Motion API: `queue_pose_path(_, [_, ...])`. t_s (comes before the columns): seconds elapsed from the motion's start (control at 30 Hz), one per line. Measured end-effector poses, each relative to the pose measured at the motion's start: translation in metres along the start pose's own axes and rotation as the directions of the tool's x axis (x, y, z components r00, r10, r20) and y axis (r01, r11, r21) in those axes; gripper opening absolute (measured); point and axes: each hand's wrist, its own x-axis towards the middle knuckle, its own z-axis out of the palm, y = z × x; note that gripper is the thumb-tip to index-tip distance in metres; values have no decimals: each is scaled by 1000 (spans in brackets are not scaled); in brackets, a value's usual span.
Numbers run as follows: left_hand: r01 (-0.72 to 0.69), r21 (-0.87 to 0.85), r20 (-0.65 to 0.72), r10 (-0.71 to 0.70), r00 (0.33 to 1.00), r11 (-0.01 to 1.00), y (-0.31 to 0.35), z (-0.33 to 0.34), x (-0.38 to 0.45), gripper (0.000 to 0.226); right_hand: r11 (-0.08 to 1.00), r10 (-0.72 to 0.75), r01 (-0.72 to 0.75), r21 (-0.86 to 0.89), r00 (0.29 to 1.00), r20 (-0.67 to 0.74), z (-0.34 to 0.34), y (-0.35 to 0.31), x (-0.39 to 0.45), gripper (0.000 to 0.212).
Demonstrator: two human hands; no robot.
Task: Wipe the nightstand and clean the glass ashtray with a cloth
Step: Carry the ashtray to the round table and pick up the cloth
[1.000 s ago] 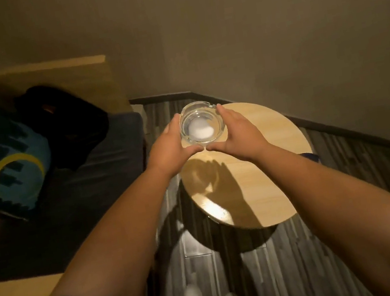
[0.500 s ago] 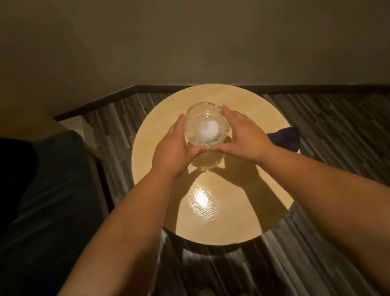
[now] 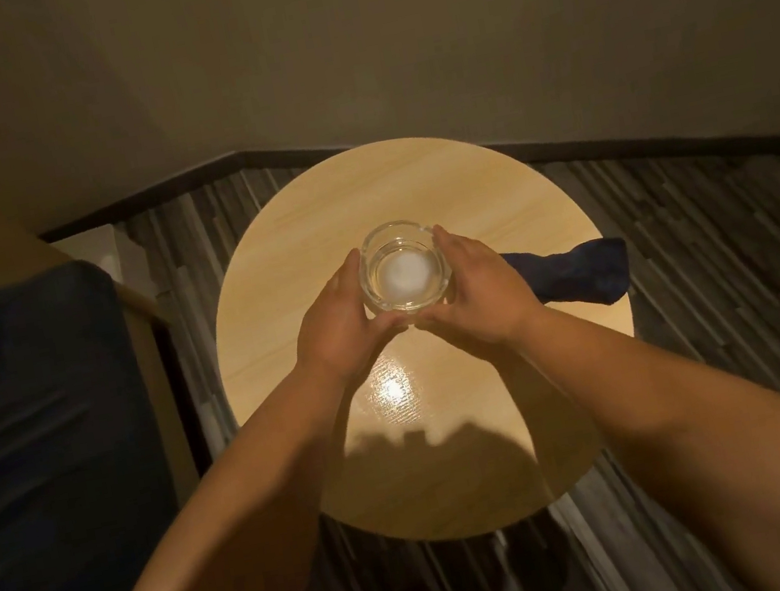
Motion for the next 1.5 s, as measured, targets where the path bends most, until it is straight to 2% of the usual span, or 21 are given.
queue_pose_path(0.1, [7, -8, -27, -7, 1000, 1000, -6, 5, -1, 77, 1000, -13, 13, -9, 1000, 2, 6, 2, 2, 107])
queue_pose_path(0.27, [3, 44, -10, -3, 1000, 999, -14, 12, -2, 88, 999, -29, 29, -19, 1000, 9, 14, 5, 0, 105])
queue_pose_path(0.63, [10, 90, -27, -7, 1000, 996, -20, 20, -4, 96, 1000, -11, 11, 7, 1000, 11, 21, 9, 0, 106])
queue_pose_path(0.8, [21, 79, 11, -22, 1000, 997, -24, 18, -2, 102, 999, 2, -2, 40, 1000, 12, 21, 8, 0, 107])
queue_pose_path(0.93, [77, 51, 74, -81, 994, 996, -18, 12, 0, 116, 999, 38, -39, 17, 998, 42, 21, 4, -2, 112])
queue_pose_path(1.1, [130, 112, 4, -131, 991, 985, -12, 3, -9, 116, 988, 28, -30, -154, 999, -20, 7, 3, -16, 106])
queue_pose_path(1.2, [67, 171, -31, -63, 998, 983, -3, 0, -18, 108, 951, 12, -28, -307, 998, -54, -8, 6, -32, 95])
queue_pose_path(1.3, [-23, 263, -9, 27, 1000, 965, 12, 0, -25, 99, 888, 8, -36, -458, 998, -64, -22, 14, -50, 86])
queue_pose_path(1.5, [-171, 438, 15, 184, 983, 883, 57, 16, -30, 78, 790, 44, -108, -604, 992, -120, -45, 39, -83, 71])
